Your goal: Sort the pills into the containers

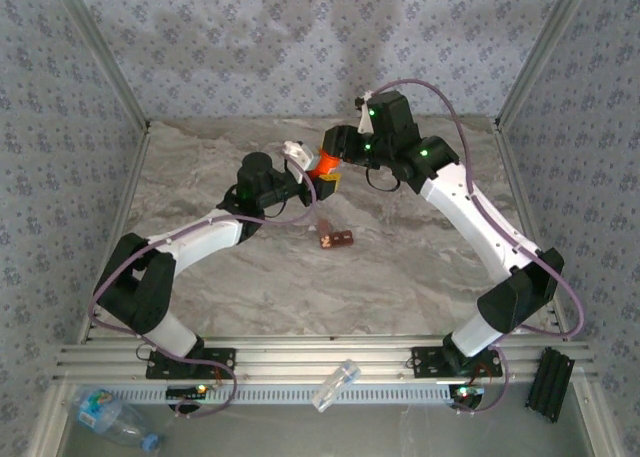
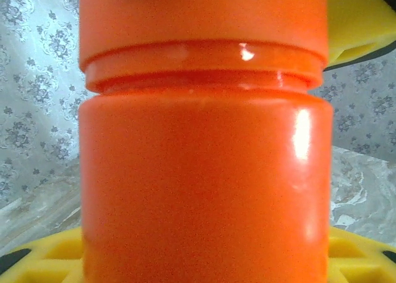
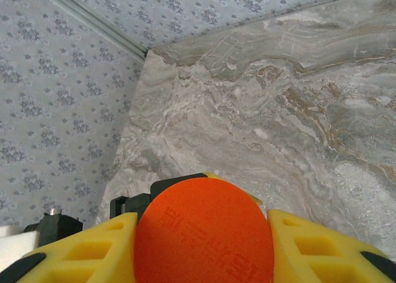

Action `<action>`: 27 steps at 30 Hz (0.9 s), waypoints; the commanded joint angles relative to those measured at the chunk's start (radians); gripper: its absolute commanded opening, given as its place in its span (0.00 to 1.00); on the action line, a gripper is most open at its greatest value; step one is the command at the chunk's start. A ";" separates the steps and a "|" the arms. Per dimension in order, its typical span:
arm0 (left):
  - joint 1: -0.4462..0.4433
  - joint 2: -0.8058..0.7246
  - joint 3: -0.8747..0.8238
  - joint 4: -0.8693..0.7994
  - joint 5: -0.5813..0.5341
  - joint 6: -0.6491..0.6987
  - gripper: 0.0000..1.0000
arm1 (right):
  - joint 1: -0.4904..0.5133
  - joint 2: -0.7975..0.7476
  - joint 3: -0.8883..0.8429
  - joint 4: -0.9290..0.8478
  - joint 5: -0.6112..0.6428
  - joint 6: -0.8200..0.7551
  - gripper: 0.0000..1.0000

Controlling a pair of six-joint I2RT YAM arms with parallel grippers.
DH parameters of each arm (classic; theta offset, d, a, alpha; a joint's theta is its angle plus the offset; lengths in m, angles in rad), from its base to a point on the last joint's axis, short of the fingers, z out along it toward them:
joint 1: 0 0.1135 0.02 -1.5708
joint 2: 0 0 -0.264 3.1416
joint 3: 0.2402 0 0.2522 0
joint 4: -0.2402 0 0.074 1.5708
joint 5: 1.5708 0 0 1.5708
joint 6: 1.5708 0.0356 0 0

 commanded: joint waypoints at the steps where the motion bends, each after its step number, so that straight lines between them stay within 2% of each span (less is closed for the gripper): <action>1: -0.024 -0.037 0.034 0.129 -0.018 0.020 0.00 | 0.048 0.019 0.011 -0.032 -0.054 0.062 0.50; 12: -0.022 -0.031 0.026 0.149 -0.019 -0.019 0.00 | -0.017 -0.079 0.018 0.030 -0.094 0.047 0.83; 15: -0.015 -0.026 0.023 0.168 -0.009 -0.044 0.00 | -0.040 -0.126 0.005 0.044 -0.102 0.036 0.88; 19: 0.004 -0.022 0.021 0.188 0.039 -0.091 0.00 | -0.089 -0.197 -0.046 0.077 -0.113 0.024 0.90; 22: 0.028 -0.020 0.030 0.191 0.122 -0.143 0.00 | -0.163 -0.235 -0.100 0.117 -0.181 -0.007 0.88; 24: 0.045 -0.019 0.037 0.191 0.179 -0.177 0.00 | -0.204 -0.246 -0.124 0.129 -0.222 -0.094 0.88; 27: 0.062 -0.019 0.051 0.170 0.258 -0.207 0.00 | -0.242 -0.239 -0.140 0.157 -0.355 -0.248 0.87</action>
